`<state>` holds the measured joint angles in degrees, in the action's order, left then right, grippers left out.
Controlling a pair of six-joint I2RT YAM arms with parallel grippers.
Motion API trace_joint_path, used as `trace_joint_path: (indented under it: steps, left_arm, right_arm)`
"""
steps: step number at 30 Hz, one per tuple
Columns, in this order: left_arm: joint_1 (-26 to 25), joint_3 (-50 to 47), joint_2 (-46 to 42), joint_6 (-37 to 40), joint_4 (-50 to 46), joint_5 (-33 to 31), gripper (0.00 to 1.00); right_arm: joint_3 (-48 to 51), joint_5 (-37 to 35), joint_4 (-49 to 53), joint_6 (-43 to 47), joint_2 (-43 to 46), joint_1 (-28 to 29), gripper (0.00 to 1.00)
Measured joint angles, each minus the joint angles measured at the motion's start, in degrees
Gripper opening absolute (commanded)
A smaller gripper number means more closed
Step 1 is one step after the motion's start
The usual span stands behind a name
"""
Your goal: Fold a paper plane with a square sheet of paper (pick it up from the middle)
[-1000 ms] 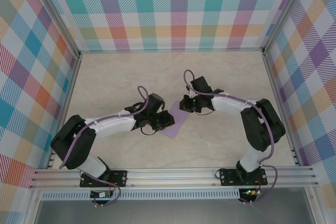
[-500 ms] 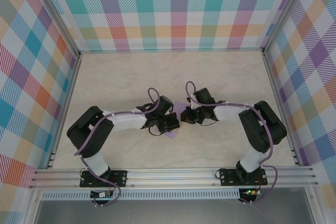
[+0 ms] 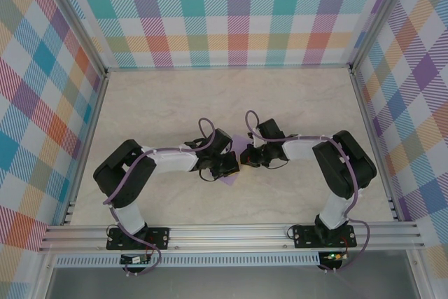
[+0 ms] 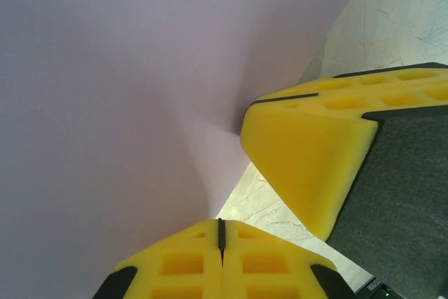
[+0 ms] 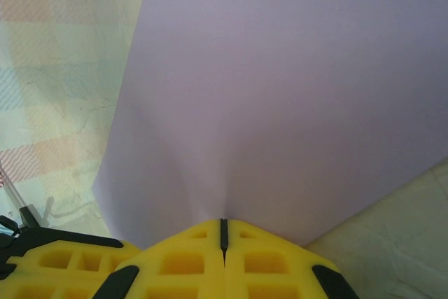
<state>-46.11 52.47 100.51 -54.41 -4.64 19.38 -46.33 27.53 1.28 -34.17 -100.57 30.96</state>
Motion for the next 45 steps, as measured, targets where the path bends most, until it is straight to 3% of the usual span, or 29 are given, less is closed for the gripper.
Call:
trace_joint_path:
  steps: [25, 40, 45]
  left_arm:
    - [0.00, -0.02, 0.96, 0.00, -2.89, -0.52, 0.00]
    - [0.00, -0.20, 0.96, 0.00, -3.15, -0.55, 0.00]
    - [0.00, -0.20, 0.96, 0.28, -3.15, -0.57, 0.00]
  right_arm:
    - [-3.23, 0.07, 3.19, 4.72, -2.56, -1.01, 0.00]
    - [-12.17, 1.55, 9.46, 6.80, -8.44, -9.70, 0.00]
    - [-14.60, -1.86, 10.67, 6.78, -9.03, -12.39, 0.00]
